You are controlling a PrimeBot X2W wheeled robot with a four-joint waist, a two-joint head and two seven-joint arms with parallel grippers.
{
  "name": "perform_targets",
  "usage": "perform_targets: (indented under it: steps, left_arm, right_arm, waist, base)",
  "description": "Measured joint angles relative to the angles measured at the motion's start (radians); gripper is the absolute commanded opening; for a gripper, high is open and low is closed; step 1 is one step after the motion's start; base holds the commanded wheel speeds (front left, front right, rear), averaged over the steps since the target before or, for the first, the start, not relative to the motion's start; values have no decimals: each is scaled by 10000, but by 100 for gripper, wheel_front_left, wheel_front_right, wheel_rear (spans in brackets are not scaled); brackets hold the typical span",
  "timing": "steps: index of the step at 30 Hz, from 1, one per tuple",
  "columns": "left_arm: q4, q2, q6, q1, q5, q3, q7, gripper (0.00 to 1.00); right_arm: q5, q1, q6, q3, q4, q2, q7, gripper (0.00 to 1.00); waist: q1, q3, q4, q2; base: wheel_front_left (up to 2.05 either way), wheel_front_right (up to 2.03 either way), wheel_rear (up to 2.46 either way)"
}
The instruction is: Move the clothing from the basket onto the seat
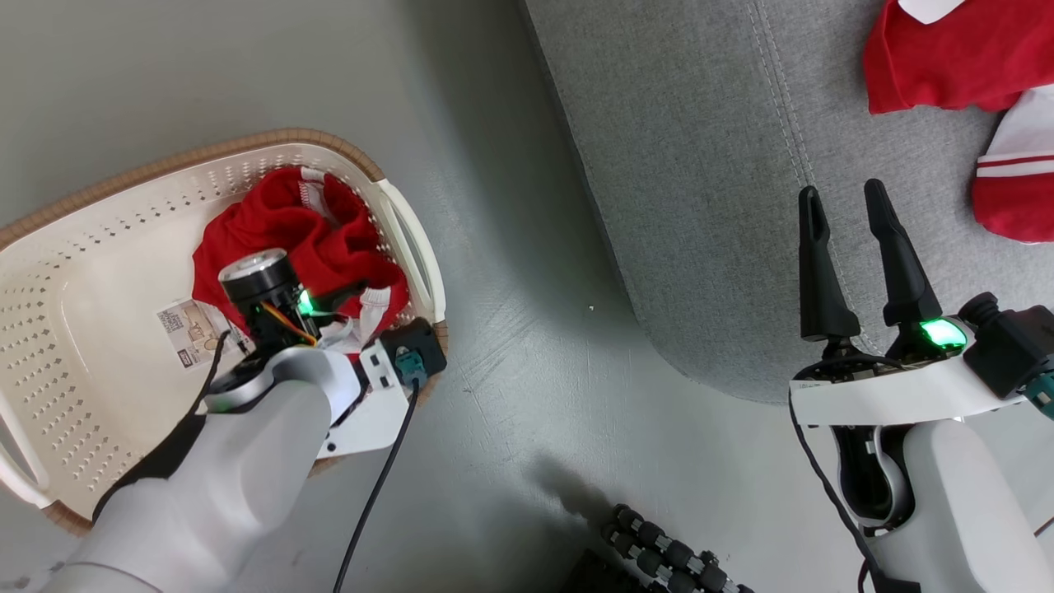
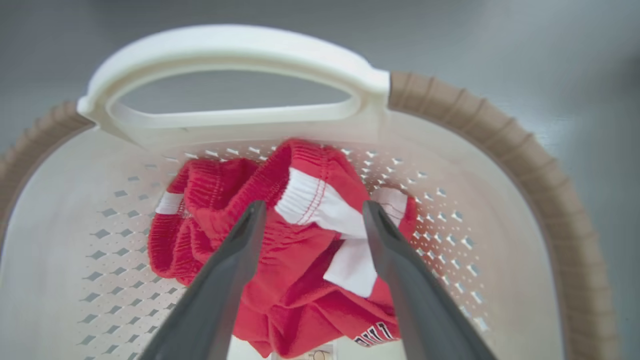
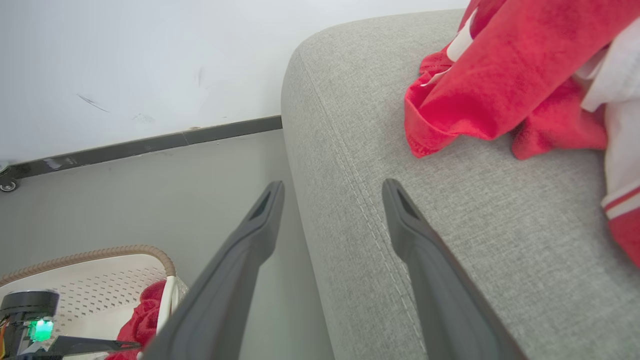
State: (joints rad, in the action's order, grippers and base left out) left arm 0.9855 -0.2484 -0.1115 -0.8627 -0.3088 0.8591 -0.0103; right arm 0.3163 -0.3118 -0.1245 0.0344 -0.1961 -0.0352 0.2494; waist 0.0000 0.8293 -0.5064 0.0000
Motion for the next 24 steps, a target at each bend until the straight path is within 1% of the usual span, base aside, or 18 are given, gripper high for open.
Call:
perform_targets:
  steps: [2,4,12,15,16,23,24]
  left_arm:
    - [12,40,33,-163,-50,4,-21,100]
    - [12,94,157,-292,-61,2,-113,100]
    - [288,184,155,-458,-414,303,-253,100]
    - [405,203,251,-460,-489,378,-251,100]
    - [458,211,320,-463,-512,393,-249,100]
    - [901,357,428,-670,-564,431,29,100]
    - [955,391,462,-670,-564,430,58,95]
  right_arm:
    - [-10,1,0,-29,2,0,0,100]
    - [-33,1,0,-65,4,0,0,100]
    - [-73,3,0,-105,36,0,0,100]
    - [-86,5,0,-157,54,0,0,100]
    - [-88,7,0,-173,65,0,0,100]
    - [-190,37,0,-267,127,0,0,100]
    - [-197,37,0,-276,140,0,0,100]
  waist:
    - [0,6,12,0]
    - [0,16,25,0]
    - [0,66,84,0]
    - [0,86,118,0]
    - [0,95,129,0]
    - [0,143,198,0]
    - [0,146,208,0]
  base:
    - [0,0,0]
    - [0,0,0]
    - [0,0,0]
    - [0,0,0]
    - [0,0,0]
    - [0,0,0]
    - [0,0,0]
